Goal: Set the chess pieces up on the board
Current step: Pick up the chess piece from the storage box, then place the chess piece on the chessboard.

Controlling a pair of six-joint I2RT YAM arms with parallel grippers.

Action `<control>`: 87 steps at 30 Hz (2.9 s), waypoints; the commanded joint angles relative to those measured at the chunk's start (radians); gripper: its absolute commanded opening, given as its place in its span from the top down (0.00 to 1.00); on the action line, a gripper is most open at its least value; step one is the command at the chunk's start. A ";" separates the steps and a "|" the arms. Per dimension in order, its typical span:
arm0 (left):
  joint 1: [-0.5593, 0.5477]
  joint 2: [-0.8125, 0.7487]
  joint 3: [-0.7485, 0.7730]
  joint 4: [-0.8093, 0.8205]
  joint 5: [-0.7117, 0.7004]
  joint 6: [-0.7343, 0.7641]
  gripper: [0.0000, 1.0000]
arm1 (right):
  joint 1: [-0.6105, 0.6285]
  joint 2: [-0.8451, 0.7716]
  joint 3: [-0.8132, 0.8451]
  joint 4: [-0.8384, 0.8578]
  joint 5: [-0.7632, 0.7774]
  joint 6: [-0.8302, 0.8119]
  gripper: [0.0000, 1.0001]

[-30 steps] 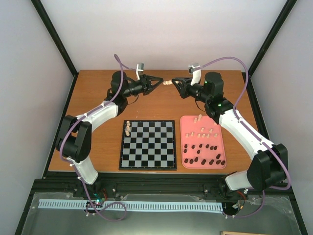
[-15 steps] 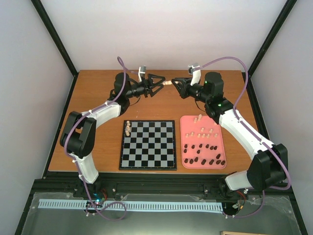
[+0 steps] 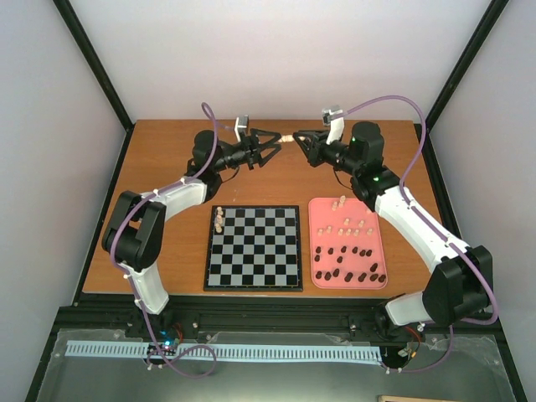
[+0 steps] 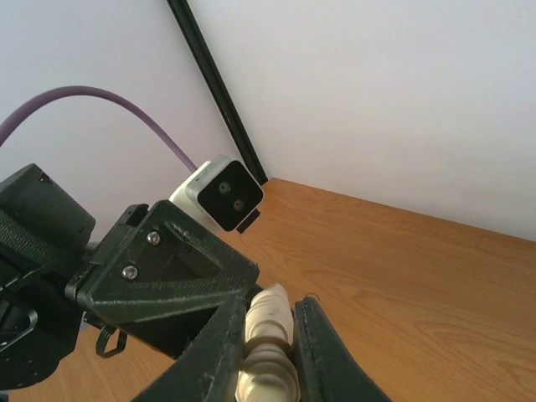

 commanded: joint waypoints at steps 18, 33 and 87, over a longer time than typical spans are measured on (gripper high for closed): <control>-0.024 -0.029 -0.004 0.115 -0.023 -0.110 0.54 | 0.010 0.052 0.038 0.053 -0.008 0.006 0.97; -0.024 -0.017 -0.004 0.116 -0.041 -0.085 0.74 | 0.010 0.049 0.021 0.035 -0.008 -0.002 0.97; 0.194 -0.170 0.080 -0.931 -0.648 0.967 0.99 | 0.548 0.255 0.156 -0.440 0.523 -0.192 0.97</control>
